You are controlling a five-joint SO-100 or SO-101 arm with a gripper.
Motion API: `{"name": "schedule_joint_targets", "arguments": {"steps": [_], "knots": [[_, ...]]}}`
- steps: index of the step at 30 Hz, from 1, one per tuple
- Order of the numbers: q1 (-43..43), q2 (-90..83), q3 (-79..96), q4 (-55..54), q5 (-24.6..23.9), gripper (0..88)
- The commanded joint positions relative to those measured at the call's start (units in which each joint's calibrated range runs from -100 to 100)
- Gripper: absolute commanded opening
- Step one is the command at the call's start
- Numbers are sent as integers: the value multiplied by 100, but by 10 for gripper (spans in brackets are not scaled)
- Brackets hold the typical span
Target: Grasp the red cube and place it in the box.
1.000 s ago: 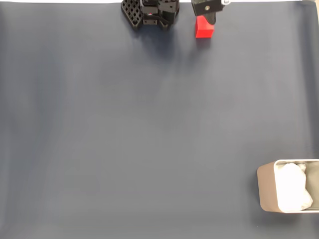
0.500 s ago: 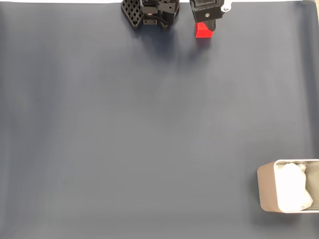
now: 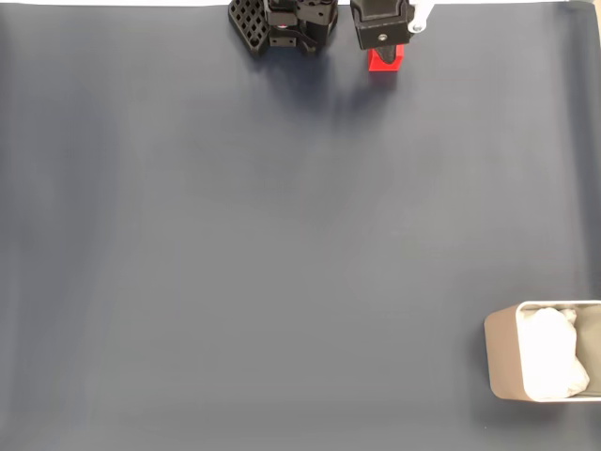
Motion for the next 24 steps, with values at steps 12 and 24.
{"name": "schedule_joint_targets", "arguments": {"steps": [12, 24], "knots": [[47, 186, 302, -501, -49, 326], [40, 298, 503, -698, -39, 327]]}}
